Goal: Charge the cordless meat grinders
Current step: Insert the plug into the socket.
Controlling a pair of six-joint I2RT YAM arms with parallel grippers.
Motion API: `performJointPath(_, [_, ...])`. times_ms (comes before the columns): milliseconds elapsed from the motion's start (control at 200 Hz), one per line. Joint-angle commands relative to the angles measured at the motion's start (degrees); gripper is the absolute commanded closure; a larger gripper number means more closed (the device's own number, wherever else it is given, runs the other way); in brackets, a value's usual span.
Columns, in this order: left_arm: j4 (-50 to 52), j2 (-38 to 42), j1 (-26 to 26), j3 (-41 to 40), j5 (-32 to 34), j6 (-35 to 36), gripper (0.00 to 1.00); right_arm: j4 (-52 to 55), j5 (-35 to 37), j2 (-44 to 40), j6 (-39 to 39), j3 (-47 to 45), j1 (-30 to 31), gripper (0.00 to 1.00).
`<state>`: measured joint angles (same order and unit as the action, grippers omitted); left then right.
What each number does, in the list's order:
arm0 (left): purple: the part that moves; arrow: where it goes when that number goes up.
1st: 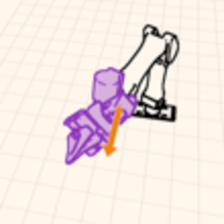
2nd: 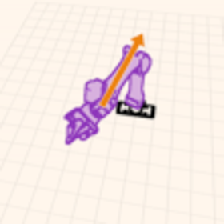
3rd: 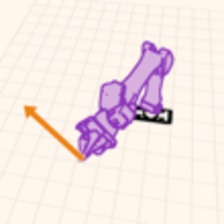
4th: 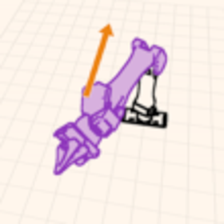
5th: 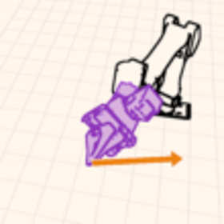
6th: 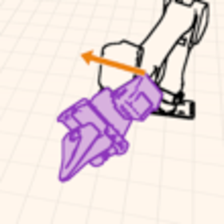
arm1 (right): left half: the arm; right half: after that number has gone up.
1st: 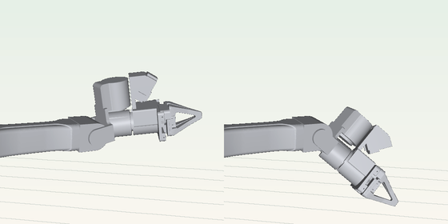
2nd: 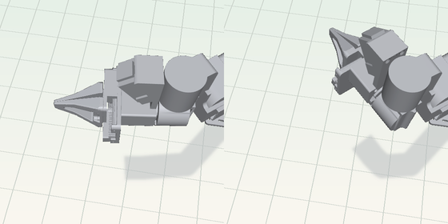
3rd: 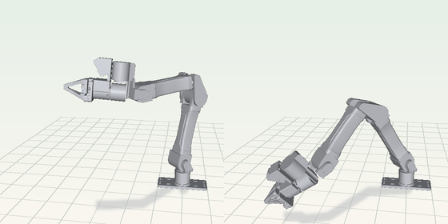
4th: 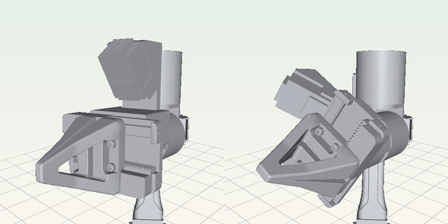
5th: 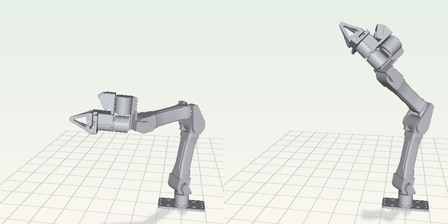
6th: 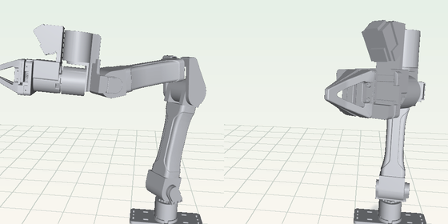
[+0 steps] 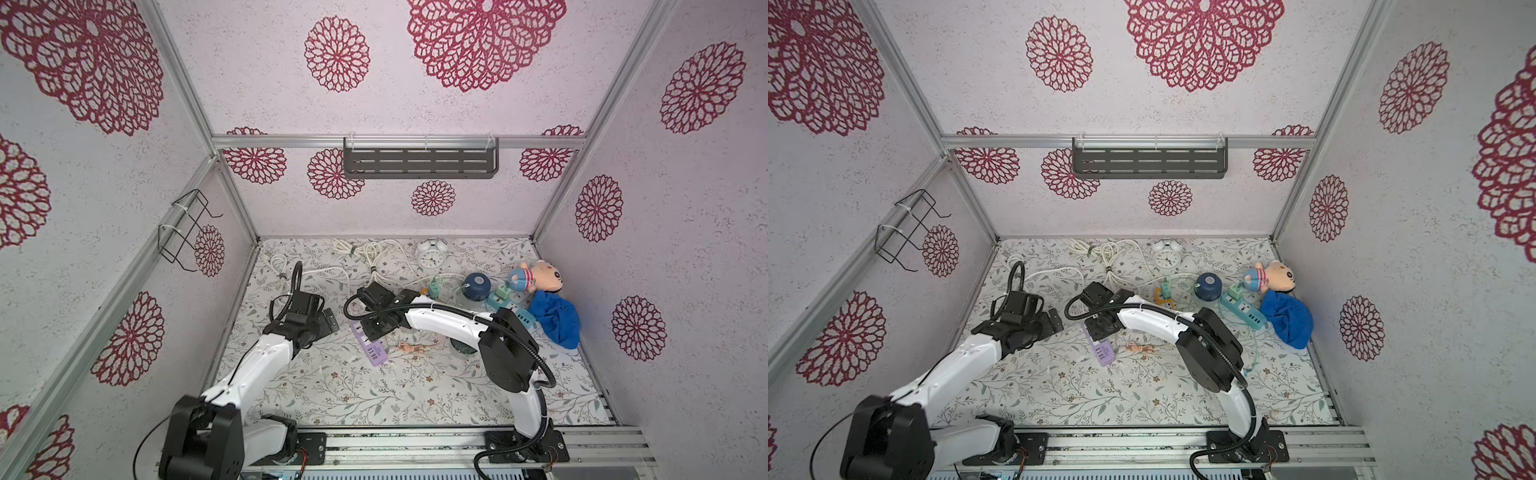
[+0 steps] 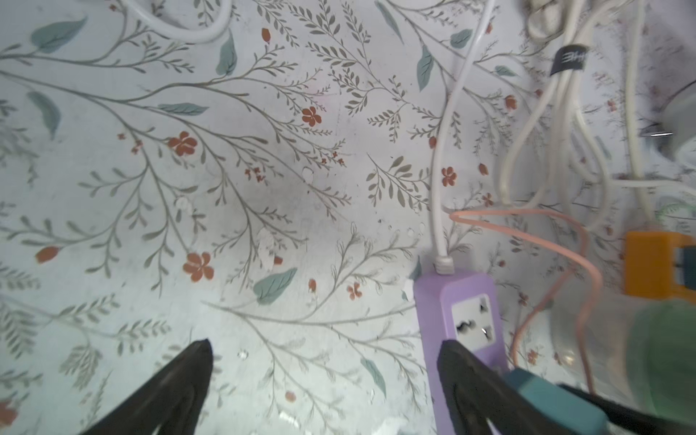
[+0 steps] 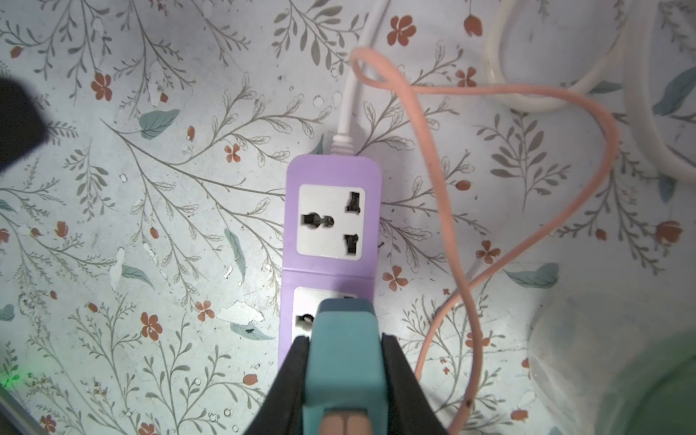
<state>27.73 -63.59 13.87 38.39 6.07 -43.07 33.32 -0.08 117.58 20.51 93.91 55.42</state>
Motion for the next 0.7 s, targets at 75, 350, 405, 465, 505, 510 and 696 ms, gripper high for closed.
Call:
performJointPath(75, [3.17, 16.07, 0.40, -3.05, -1.53, -5.78, 0.03, -0.24, 3.14, 4.09, -0.85, -0.24, 0.30, 1.00])
performJointPath(350, [10.06, 19.38, 2.38, -1.22, -0.75, -5.40, 0.03, -3.34, 4.60, 3.69, 0.26, -7.57, 2.41, 1.00])
performJointPath(405, [10.08, 19.12, 2.98, -1.21, 0.03, -5.67, 0.03, -3.31, 4.24, 4.80, 0.35, -6.68, 2.41, 1.00])
performJointPath(465, [9.46, 18.88, 3.42, -1.54, 0.23, -5.86, 0.03, -2.56, 4.28, 6.55, 0.11, -4.18, 2.42, 1.00])
performJointPath(505, [8.90, 18.71, 3.59, -1.86, 0.24, -6.05, 0.03, -2.30, 4.31, 7.63, -0.07, -2.59, 2.46, 1.00])
performJointPath(510, [8.83, 18.69, 3.65, -1.89, 0.25, -6.06, 0.03, -2.26, 4.30, 7.78, -0.10, -2.37, 2.44, 1.00])
performJointPath(696, [7.99, 18.46, 4.03, -2.58, -0.31, -5.84, 0.03, -2.54, 4.34, 8.99, 0.83, -2.47, 2.50, 1.00])
